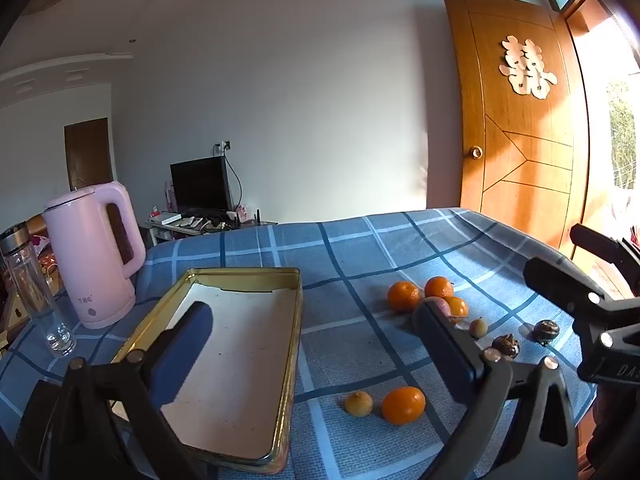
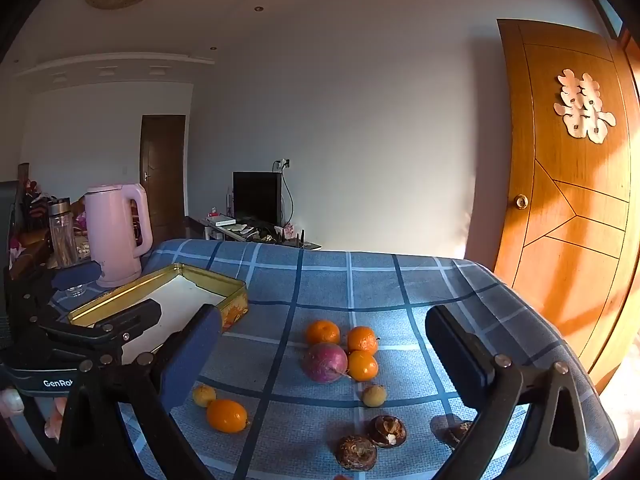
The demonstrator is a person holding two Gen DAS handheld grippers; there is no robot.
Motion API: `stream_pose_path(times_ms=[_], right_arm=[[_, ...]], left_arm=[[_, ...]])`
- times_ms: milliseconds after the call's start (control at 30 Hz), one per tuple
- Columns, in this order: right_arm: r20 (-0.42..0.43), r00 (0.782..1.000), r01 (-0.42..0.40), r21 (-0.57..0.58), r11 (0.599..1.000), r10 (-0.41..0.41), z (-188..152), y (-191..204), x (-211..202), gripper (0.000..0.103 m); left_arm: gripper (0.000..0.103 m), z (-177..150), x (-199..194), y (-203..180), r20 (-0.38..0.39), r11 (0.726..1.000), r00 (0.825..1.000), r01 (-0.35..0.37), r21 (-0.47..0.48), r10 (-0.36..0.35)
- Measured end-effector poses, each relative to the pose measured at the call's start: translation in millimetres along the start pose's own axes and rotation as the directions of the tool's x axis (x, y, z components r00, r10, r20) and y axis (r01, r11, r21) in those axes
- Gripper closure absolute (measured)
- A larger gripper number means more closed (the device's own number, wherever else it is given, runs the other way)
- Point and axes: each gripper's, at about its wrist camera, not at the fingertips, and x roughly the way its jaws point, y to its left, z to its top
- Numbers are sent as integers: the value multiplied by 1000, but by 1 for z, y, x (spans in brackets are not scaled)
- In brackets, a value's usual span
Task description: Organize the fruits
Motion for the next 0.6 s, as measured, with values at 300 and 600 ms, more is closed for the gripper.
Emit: stream_pose_path(times_ms=[300, 600], right_arm=[[1, 1000, -3, 2, 1000, 3, -5, -1, 3, 1], [-2, 1000, 0, 10, 1000, 0, -10, 1, 1, 1]], left_arm=[[0, -1, 2, 3, -17, 1000, 1000, 0, -6, 0], [0, -6, 3, 4, -16, 1000, 1000, -7, -4, 7]])
